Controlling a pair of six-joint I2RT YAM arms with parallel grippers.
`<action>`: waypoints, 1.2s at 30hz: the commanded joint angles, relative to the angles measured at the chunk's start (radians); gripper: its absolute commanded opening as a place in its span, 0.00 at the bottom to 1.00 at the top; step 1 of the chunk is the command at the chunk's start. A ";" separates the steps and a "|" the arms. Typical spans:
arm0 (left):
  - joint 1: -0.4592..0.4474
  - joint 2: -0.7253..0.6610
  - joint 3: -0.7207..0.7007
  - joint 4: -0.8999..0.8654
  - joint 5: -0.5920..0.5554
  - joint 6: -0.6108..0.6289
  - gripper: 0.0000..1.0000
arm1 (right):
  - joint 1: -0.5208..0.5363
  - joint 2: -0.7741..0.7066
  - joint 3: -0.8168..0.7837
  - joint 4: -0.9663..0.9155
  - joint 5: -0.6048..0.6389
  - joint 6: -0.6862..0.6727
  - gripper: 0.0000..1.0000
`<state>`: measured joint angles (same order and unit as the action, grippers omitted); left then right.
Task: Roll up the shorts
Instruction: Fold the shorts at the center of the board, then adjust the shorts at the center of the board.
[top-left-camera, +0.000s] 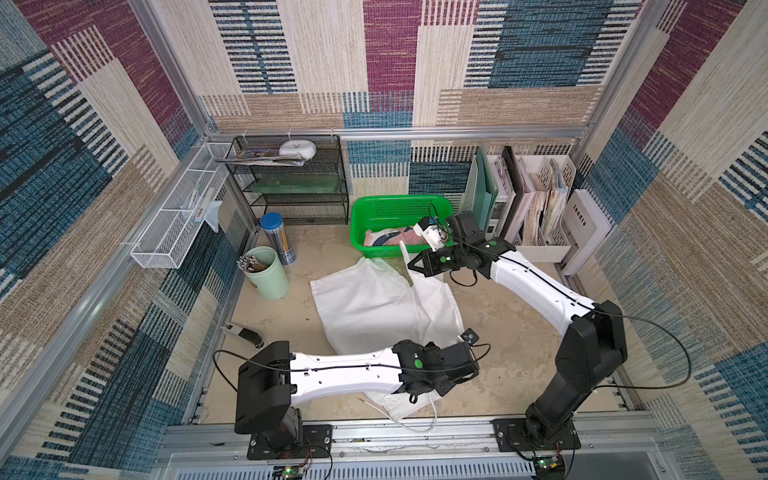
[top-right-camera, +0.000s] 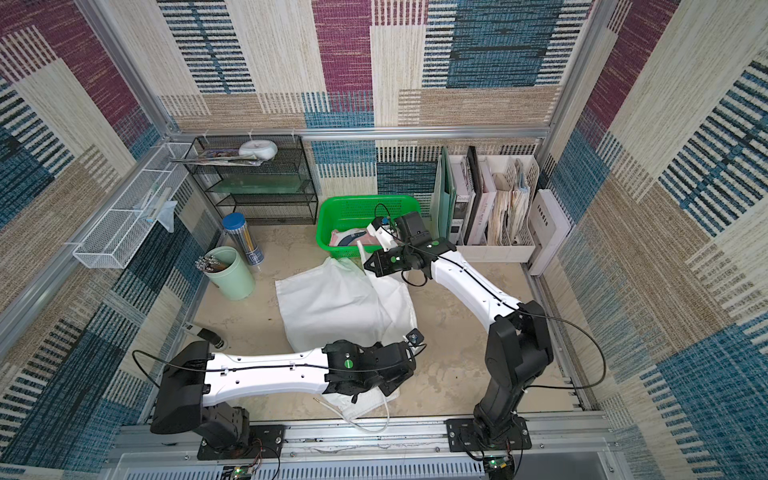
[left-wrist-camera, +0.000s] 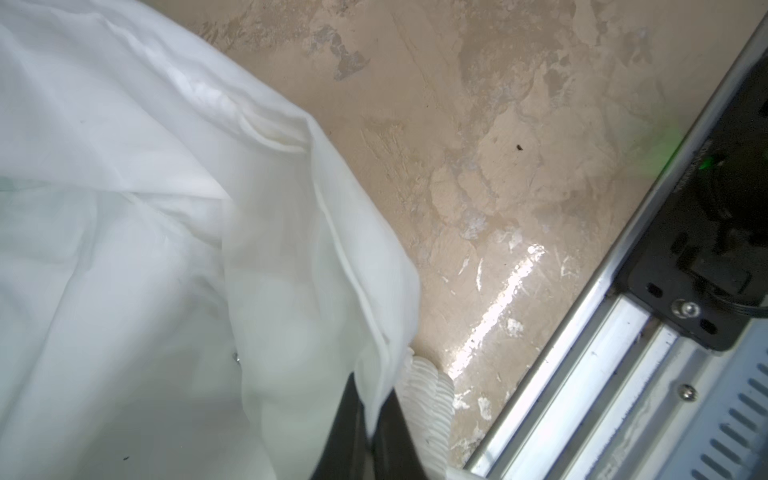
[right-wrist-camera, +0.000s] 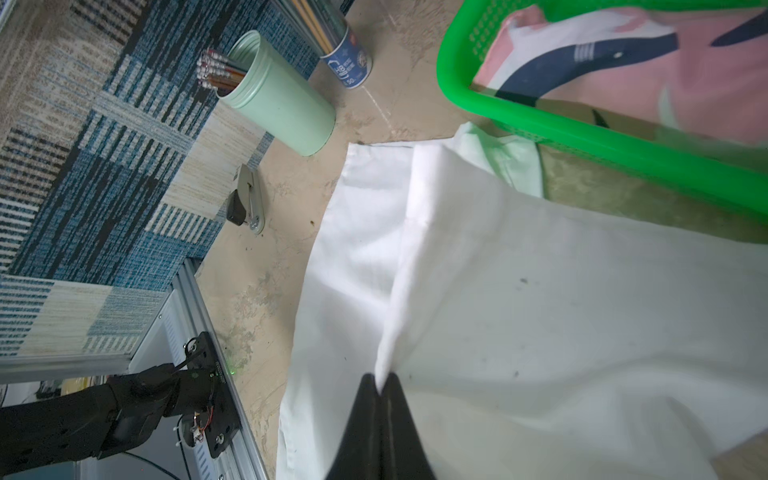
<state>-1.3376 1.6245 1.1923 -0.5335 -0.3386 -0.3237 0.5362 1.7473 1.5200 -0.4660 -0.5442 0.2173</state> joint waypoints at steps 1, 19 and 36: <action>0.000 -0.063 -0.096 0.073 -0.045 -0.055 0.00 | 0.031 0.073 0.022 0.003 -0.091 -0.026 0.00; 0.001 -0.125 -0.280 0.069 -0.105 -0.171 0.00 | 0.110 0.408 0.045 0.068 0.000 0.072 0.00; -0.001 -0.080 -0.230 0.077 -0.058 -0.132 0.00 | 0.051 0.282 -0.245 0.082 0.221 0.116 0.00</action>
<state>-1.3373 1.5375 0.9554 -0.4641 -0.4084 -0.4667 0.6086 2.0544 1.3281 -0.3454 -0.4240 0.3038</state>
